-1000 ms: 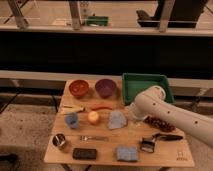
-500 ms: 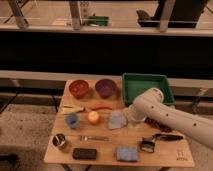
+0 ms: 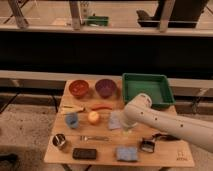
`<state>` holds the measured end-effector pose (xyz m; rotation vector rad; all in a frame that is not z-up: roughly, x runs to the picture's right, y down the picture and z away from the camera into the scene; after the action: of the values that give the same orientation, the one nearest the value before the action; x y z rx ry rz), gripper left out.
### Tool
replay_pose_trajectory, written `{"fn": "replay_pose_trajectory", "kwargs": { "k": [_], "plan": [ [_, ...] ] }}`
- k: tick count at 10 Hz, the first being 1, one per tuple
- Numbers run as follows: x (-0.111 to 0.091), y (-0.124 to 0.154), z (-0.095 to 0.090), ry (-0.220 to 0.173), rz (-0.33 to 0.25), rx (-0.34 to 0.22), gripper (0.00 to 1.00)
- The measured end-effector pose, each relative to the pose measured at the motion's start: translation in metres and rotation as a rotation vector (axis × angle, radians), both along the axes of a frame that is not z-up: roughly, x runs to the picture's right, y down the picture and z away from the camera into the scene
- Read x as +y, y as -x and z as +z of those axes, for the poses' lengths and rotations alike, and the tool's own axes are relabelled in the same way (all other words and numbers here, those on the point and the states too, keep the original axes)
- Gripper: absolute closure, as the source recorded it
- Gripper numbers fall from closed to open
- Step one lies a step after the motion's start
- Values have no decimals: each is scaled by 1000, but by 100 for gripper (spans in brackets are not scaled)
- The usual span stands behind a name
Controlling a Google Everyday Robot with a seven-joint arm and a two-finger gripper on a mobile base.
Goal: Place towel in metal cup
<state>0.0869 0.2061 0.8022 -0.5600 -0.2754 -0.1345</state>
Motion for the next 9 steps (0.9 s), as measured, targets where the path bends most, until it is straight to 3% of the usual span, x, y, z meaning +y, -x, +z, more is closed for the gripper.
{"fn": "replay_pose_trajectory", "kwargs": {
  "k": [4,9],
  "plan": [
    [-23,1,24,28,27,-11,20],
    [-16,7,41,57,52,-25,20]
  ]
}}
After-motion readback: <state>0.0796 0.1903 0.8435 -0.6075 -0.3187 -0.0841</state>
